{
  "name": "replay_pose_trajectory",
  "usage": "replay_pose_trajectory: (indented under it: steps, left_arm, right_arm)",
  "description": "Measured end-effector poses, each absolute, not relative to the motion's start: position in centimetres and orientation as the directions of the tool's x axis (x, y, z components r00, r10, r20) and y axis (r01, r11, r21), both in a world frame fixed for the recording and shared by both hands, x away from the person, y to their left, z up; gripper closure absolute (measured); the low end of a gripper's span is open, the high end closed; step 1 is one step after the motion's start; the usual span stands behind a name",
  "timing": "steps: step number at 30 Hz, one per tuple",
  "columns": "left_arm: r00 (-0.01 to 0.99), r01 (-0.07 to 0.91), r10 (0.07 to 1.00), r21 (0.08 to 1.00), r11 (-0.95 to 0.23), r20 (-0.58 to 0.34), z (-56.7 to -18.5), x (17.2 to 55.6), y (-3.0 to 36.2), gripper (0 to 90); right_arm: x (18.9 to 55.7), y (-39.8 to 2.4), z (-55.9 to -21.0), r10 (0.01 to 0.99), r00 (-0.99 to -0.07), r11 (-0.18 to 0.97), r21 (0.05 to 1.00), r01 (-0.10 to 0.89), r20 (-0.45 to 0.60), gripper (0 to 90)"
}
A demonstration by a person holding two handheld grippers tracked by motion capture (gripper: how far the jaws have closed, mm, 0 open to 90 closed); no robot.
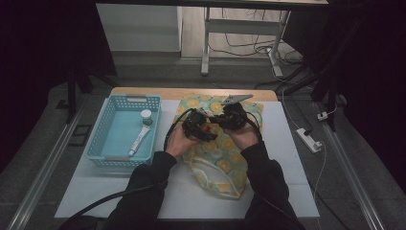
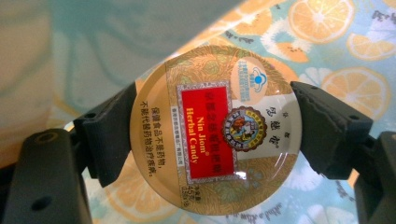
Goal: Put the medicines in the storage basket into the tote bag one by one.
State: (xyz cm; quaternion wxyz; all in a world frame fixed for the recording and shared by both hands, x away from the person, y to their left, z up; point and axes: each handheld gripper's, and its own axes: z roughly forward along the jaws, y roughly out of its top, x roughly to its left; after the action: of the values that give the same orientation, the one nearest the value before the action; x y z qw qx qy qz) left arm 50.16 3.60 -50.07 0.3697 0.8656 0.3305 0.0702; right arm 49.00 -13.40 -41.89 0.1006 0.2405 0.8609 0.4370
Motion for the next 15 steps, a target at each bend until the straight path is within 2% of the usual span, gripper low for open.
replay_pose_trajectory:
  steps: [15]
  left_arm:
    - [0.765,0.509,0.637,0.697,-0.506,-0.096,-51.3,50.5,3.2,18.9]
  right_arm:
    - [49.7,-13.6,-42.9,0.523,-0.851,0.504,0.791,0.347,0.04,89.4]
